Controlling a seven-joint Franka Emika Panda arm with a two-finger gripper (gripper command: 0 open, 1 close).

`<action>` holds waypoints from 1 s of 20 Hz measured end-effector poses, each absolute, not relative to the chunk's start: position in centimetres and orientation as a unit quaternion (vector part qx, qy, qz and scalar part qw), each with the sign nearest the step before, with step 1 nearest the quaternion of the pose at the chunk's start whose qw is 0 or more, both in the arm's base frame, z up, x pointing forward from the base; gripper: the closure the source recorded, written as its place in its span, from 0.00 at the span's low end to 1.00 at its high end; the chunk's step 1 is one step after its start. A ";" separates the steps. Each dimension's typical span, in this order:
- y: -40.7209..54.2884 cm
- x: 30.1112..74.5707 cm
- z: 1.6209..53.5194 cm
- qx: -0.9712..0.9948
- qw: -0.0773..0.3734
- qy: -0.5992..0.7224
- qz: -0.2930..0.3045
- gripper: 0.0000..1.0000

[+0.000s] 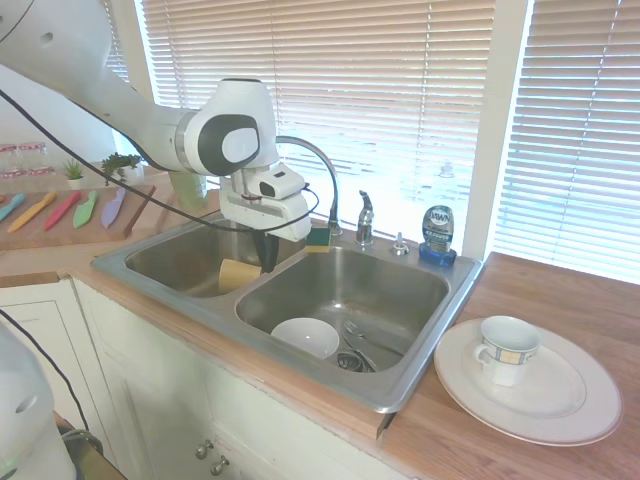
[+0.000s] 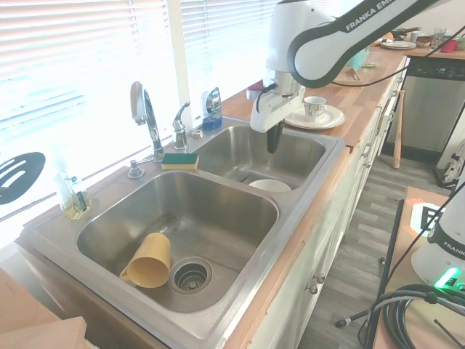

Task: Turn off the faucet

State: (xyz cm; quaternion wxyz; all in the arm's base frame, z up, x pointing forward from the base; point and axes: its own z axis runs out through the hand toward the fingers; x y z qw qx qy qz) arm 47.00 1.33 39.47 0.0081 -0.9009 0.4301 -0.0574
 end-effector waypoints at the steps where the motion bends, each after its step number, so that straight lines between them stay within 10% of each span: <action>1: 1.3 48.1 39.7 -0.899 0.006 0.434 -0.063 1.00; 20: 1.1 70.0 49.5 -0.849 0.037 0.503 -0.157 1.00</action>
